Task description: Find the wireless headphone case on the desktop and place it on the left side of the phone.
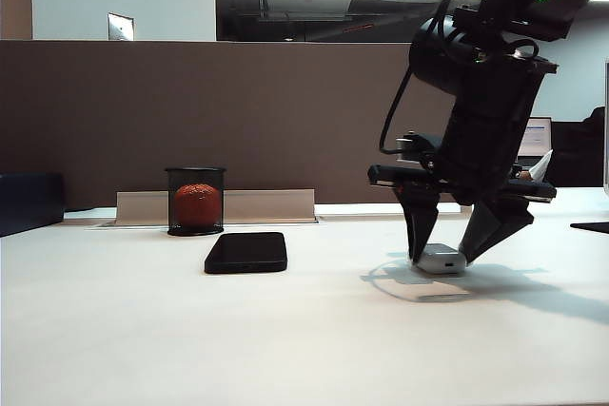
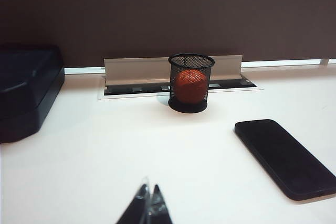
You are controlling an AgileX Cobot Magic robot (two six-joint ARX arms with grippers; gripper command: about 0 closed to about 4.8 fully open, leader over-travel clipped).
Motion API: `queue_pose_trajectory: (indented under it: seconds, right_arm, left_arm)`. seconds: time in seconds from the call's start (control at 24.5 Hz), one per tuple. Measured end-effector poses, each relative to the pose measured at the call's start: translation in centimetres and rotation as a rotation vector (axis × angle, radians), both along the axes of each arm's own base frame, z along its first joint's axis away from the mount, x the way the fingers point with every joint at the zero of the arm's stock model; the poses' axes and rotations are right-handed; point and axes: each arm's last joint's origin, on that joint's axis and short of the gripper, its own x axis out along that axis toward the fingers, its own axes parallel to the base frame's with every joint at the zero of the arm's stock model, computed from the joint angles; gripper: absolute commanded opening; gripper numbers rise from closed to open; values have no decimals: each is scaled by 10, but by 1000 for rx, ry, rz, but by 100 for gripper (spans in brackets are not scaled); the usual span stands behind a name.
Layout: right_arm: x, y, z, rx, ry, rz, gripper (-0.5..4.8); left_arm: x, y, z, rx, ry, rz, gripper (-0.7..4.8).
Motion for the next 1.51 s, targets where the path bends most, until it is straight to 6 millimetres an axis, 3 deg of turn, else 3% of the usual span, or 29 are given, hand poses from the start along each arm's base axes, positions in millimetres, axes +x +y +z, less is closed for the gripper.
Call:
queue_pose_trajectory:
  seconds: [0.04,0.82,1.51]
  right_arm:
    - [0,0,0,-3,1,0,168]
    - [-1,-1,3,-43,19,-13,165]
    - [11,15,44,22,16,37,165]
  left_arm:
    - [0,0,0,0,0,0,-5]
    - [0,0,0,0,0,0,-5]
    - [0,0,0,0,0,0,-5]
